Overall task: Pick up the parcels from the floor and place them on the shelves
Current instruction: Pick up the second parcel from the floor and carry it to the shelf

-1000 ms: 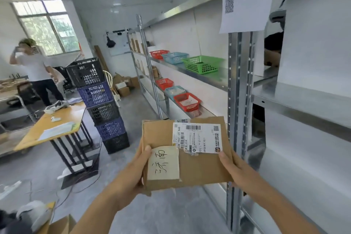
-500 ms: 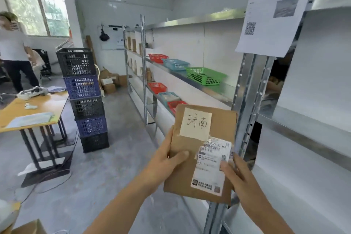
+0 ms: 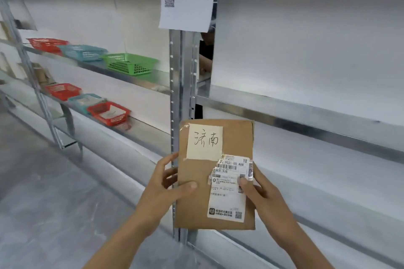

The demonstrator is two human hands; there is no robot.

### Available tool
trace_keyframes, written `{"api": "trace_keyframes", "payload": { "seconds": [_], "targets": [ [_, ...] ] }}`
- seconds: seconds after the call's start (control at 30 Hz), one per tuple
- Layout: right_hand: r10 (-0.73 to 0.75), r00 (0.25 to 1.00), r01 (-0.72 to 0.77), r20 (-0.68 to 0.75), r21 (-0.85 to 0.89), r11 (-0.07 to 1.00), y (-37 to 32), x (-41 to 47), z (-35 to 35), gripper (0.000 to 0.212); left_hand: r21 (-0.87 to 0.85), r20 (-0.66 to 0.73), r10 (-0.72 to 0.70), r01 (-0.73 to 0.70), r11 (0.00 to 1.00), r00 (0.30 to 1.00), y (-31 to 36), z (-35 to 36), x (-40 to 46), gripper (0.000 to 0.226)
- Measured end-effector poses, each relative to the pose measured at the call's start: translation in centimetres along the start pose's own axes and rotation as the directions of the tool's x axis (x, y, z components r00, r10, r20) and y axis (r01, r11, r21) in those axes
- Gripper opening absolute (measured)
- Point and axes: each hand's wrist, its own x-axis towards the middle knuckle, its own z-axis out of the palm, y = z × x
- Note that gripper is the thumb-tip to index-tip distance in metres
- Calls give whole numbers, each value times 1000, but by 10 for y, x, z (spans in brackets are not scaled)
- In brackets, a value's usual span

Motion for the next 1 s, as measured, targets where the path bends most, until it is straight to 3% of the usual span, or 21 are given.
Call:
{"api": "trace_keyframes", "payload": {
  "seconds": [0.1,0.27,0.43,0.57,0.77,0.87,1.0],
  "targets": [
    [24,985,-22,-173,9,1000,12,-45,-56,47,-28,144,-37,42,999,989,-11,63,1,104],
    [43,891,-20,-453,57,998,28,-139,-156,42,-15,436,-64,78,997,898,-13,192,-21,81],
    [48,741,35,-670,110,993,49,-258,-259,41,51,627,-78,59,997,775,-12,347,-83,73],
    [48,569,76,-821,111,991,77,-373,-352,48,66,748,-91,63,996,657,-23,485,-164,68],
    [32,379,103,-925,77,992,90,-529,-475,52,42,923,-76,99,994,378,-27,662,-294,66],
    [-15,314,99,-949,17,995,83,-577,-520,54,0,951,-21,69,998,309,-18,725,-333,58],
    [-89,274,107,-958,-62,992,72,-613,-578,53,-52,963,36,51,997,268,-3,799,-358,55]
  ]
}}
